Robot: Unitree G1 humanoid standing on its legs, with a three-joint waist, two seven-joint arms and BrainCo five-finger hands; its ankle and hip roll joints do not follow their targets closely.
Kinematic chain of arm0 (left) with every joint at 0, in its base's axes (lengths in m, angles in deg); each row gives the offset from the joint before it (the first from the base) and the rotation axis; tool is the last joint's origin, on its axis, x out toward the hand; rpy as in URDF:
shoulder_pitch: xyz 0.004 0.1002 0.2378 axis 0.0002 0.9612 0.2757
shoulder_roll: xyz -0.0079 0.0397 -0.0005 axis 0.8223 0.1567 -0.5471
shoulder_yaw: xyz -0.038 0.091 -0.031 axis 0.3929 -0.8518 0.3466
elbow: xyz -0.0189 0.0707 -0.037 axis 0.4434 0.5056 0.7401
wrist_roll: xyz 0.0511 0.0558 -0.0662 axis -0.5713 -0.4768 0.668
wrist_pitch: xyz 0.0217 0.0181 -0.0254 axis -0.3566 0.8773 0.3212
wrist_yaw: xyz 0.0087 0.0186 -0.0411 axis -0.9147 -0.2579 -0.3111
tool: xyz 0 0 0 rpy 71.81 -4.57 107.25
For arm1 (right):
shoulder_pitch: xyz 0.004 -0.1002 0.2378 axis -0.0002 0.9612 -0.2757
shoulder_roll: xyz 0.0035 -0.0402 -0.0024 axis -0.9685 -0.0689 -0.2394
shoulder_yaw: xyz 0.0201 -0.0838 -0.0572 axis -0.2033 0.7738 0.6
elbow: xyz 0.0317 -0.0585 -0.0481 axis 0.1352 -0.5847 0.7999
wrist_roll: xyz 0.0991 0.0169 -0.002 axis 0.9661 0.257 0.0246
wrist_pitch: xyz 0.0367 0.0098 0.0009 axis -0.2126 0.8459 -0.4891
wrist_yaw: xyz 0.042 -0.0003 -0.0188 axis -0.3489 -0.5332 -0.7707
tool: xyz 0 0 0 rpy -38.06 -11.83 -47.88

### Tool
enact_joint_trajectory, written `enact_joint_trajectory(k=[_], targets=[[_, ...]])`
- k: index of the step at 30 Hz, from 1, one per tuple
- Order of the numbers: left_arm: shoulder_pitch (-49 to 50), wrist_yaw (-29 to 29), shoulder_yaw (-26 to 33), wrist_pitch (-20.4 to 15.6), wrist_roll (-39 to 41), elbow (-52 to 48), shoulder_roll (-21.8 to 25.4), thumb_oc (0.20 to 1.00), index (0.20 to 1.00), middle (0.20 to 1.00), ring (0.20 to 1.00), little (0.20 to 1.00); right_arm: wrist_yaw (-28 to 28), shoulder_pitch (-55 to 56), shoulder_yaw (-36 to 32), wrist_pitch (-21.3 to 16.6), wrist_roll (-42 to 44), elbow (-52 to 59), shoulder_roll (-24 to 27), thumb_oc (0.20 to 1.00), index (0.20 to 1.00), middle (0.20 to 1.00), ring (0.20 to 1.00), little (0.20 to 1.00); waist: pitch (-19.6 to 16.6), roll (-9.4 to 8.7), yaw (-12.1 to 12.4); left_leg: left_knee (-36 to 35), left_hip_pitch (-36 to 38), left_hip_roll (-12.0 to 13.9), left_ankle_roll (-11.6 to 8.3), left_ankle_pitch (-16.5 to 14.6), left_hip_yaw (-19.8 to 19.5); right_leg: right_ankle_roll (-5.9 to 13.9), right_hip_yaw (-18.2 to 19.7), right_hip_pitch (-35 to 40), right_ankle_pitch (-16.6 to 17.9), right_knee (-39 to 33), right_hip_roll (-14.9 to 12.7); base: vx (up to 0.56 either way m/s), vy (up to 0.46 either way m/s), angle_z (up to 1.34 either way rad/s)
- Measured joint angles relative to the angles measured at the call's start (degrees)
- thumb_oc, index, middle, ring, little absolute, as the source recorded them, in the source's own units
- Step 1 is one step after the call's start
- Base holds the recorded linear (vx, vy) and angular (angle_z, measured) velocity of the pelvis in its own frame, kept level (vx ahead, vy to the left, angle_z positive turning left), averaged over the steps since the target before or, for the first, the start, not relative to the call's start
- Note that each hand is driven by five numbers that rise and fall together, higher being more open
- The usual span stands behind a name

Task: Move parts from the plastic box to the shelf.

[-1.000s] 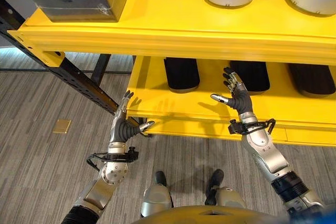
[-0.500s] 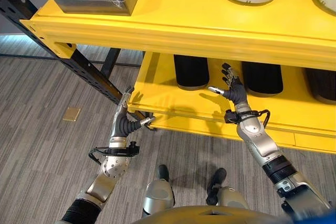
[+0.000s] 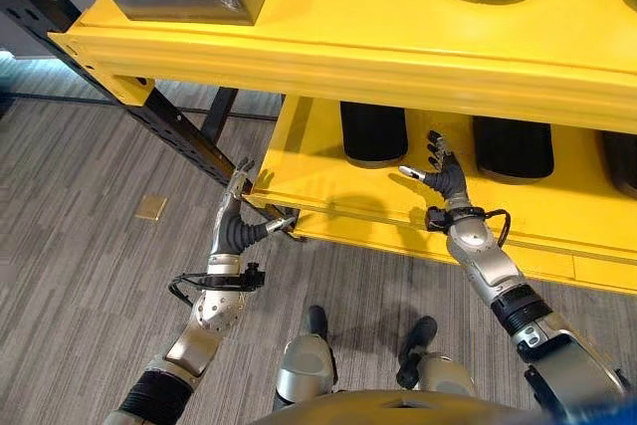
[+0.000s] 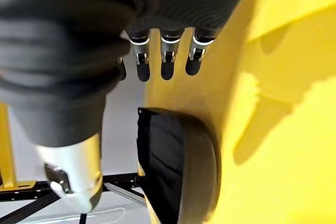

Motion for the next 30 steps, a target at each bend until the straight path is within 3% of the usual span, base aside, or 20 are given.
enact_joint_trajectory(k=[15,30], targets=[[-0.53,0.04,-1.81,-0.01,0.96,2.09,-0.26,1.000,1.000,1.000,1.000,1.000,-3.92,-1.17,5.32,2.34,0.13,-2.28,-0.39,1.000,1.000,1.000,1.000,1.000,0.01,0.01,0.16,0.40,-0.70,-0.05,0.00,0.00,-0.89,0.14,-0.84,0.00,-0.25,0.24,-0.24,-0.01,0.000,0.02],[-1.11,-0.47,-2.61,0.00,0.91,2.60,-1.50,1.000,1.000,1.000,1.000,1.000,-0.46,-2.30,5.83,2.39,0.91,-4.03,-1.89,1.000,1.000,1.000,1.000,1.000,0.02,0.03,0.09,0.74,-1.17,0.12,-0.01,-0.03,-1.52,0.15,-1.70,-0.13,-1.11,1.13,-0.39,0.01,-0.001,0.03]])
